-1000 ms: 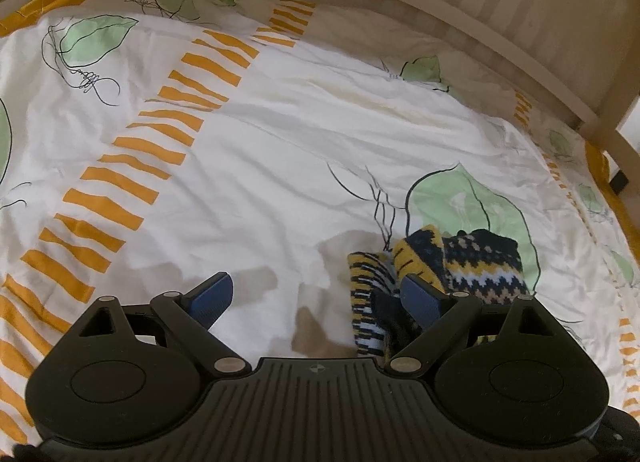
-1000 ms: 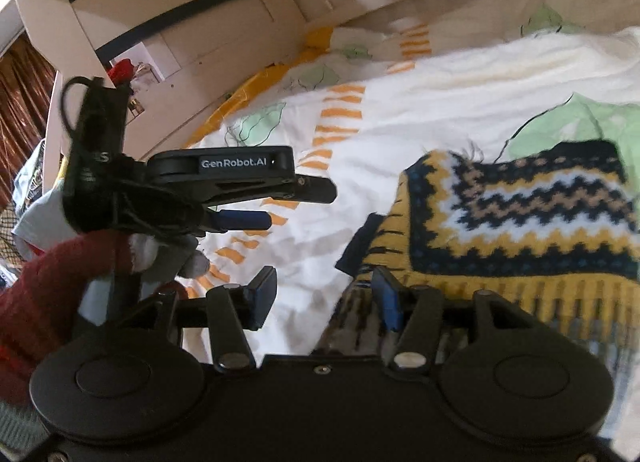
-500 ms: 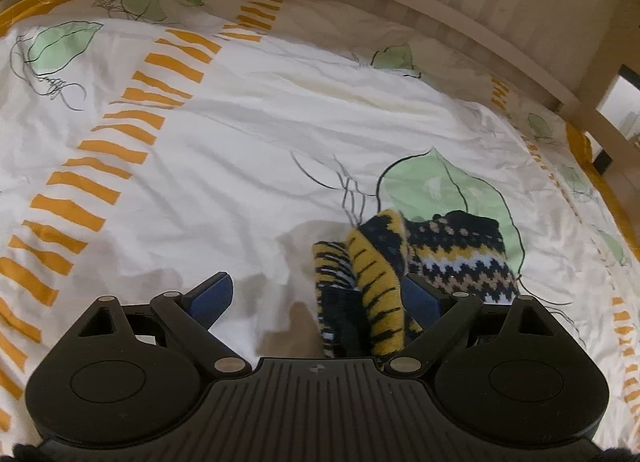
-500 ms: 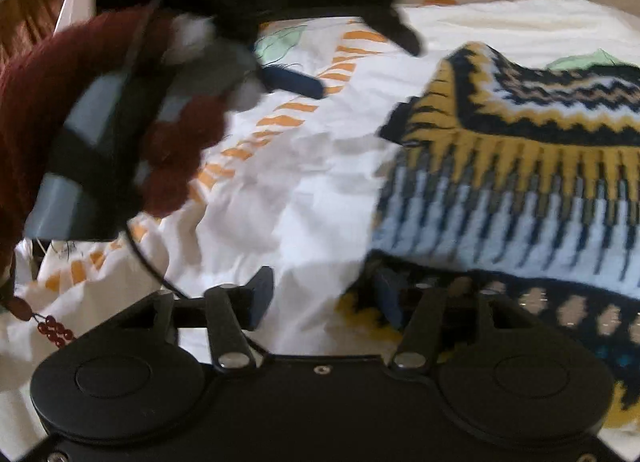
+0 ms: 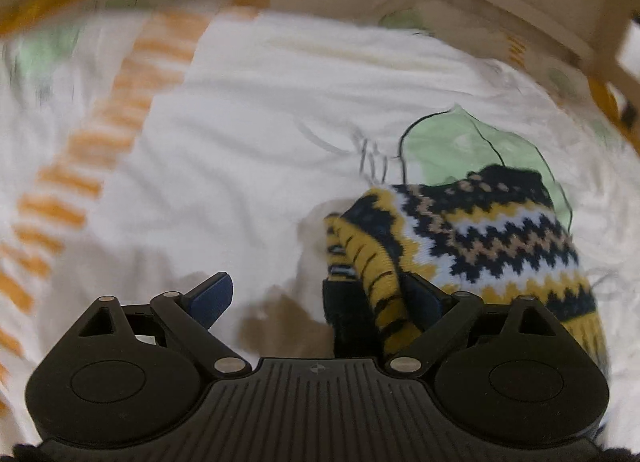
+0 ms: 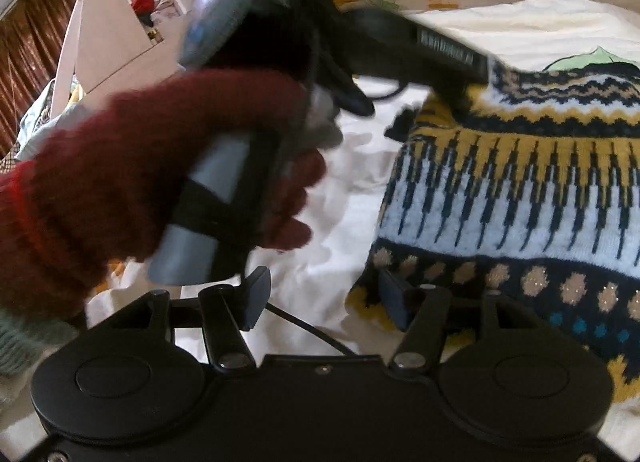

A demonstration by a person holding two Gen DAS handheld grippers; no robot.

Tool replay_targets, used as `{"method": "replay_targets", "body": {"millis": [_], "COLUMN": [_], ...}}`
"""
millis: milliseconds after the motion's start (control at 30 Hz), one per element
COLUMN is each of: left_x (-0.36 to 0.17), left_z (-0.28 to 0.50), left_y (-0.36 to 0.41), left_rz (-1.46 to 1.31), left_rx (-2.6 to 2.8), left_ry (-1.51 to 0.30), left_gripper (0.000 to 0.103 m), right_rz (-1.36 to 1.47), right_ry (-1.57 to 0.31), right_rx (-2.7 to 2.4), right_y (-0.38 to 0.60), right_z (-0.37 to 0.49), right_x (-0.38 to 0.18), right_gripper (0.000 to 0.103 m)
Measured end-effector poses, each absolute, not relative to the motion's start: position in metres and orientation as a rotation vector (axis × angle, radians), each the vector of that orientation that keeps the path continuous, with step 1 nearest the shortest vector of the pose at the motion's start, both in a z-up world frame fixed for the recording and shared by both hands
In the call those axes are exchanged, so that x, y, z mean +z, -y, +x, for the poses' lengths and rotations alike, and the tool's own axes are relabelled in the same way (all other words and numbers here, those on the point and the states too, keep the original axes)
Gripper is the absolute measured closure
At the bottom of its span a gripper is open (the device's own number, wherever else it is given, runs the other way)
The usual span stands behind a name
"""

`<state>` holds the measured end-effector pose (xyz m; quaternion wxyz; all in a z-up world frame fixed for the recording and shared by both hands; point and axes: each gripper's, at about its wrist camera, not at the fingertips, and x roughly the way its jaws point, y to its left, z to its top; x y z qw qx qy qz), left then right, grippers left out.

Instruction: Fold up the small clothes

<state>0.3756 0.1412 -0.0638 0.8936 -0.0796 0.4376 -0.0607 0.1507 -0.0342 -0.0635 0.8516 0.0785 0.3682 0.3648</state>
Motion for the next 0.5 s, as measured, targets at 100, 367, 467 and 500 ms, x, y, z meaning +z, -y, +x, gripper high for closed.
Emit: {"method": "replay_targets", "body": {"millis": [100, 367, 467, 500], "left_x": [-0.067, -0.069, -0.07, -0.071], "left_z": [0.377, 0.374, 0.376, 0.376], "left_y": [-0.15, -0.15, -0.151, -0.152], "left_rz": [-0.211, -0.208, -0.22, -0.22], "left_rx": [-0.127, -0.122, -0.125, -0.124], "left_ry": [-0.921, -0.923, -0.928, -0.929], "left_gripper": [0.01, 0.009, 0.009, 0.009], "right_rz": [0.151, 0.024, 0.007, 0.005], "right_ry": [-0.764, -0.579, -0.513, -0.513], "right_rx": [0.774, 0.7, 0.651, 0.63], "right_y": [0.042, 0.092, 0.109, 0.115], "right_z": [0.144, 0.13, 0.147, 0.16], "right_x": [-0.06, -0.025, -0.015, -0.013], "right_gripper": [0.039, 0.028, 0.015, 0.014]}}
